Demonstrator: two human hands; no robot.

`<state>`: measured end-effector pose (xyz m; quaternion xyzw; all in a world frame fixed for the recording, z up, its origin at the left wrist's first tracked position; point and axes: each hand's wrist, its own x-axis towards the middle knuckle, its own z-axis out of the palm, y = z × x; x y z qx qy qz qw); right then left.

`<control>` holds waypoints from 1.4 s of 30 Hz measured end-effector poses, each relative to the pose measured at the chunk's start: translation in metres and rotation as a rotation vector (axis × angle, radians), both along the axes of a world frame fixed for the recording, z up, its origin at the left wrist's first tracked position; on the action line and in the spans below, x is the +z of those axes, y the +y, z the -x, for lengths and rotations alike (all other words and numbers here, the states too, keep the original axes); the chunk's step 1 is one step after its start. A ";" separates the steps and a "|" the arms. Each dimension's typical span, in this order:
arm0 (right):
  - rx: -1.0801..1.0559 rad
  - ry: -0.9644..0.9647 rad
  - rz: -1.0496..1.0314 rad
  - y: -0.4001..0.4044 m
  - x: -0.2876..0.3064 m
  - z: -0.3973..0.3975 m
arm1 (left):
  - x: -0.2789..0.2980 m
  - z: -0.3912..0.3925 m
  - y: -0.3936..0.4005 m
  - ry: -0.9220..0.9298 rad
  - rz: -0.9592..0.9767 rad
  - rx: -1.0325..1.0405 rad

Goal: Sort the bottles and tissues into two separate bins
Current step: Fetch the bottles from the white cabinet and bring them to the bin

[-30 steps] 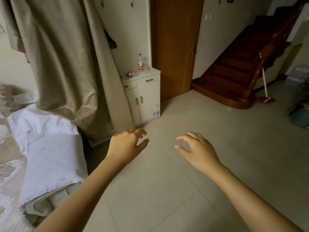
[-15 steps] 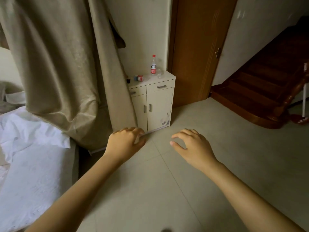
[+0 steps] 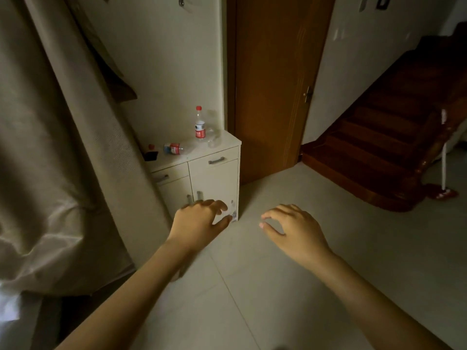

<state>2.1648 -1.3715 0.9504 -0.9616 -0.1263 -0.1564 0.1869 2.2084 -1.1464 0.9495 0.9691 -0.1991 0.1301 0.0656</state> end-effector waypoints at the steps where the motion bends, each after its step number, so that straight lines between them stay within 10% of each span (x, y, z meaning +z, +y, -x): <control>1: 0.012 0.003 0.001 -0.006 -0.004 -0.022 | -0.003 -0.020 -0.006 0.001 -0.008 0.011; 42: 0.408 0.190 -0.222 0.082 -0.046 -0.683 | -0.085 -0.551 0.081 0.106 0.286 0.697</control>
